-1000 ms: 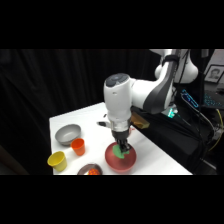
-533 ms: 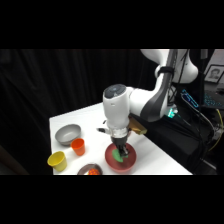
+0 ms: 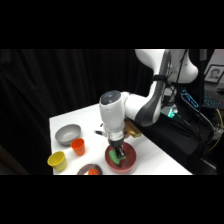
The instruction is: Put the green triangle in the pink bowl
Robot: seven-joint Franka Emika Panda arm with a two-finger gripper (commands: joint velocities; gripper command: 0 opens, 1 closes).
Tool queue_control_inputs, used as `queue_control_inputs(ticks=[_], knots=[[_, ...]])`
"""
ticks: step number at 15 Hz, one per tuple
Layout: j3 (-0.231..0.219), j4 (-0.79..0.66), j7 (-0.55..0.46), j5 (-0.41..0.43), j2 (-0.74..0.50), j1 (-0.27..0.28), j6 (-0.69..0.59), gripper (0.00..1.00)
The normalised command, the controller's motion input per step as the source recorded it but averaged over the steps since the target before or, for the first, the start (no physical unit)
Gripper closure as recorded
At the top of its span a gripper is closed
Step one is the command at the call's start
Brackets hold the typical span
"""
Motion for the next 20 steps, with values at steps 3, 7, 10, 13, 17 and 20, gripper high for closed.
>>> queue_control_inputs(ticks=[3, 7, 10, 13, 17, 20], knots=[[-0.052, 0.11, -0.03, 0.055, 0.08, 0.040, 0.06, 0.17], [-0.002, 0.06, -0.10, 0.097, -0.02, 0.016, -0.04, 0.00], [0.025, -0.02, -0.13, 0.130, -0.18, -0.004, -0.14, 0.00], [0.035, -0.09, -0.14, 0.141, -0.32, -0.020, -0.22, 0.00], [0.023, -0.12, -0.09, 0.095, -0.41, -0.013, -0.31, 0.00], [0.043, -0.11, -0.07, 0.076, -0.40, -0.027, -0.30, 0.00]])
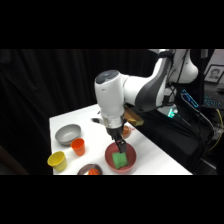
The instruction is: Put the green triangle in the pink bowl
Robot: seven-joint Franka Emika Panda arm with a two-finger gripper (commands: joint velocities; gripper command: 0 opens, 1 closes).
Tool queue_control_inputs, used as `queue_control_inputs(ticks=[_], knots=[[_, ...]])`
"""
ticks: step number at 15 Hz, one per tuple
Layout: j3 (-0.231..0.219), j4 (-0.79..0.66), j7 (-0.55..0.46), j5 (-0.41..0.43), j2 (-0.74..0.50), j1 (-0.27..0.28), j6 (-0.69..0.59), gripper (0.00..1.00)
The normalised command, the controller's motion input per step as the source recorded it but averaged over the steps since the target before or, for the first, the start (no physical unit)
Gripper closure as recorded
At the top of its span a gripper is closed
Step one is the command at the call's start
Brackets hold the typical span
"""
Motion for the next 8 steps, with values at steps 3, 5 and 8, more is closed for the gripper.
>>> queue_control_inputs(ticks=[3, 5, 8], knots=[[0.061, -0.11, -0.07, 0.075, -0.38, -0.043, -0.26, 0.00], [0.071, -0.11, -0.07, 0.071, -0.36, -0.054, -0.21, 0.00], [0.087, -0.10, -0.11, 0.107, -0.33, -0.071, -0.17, 0.00]])
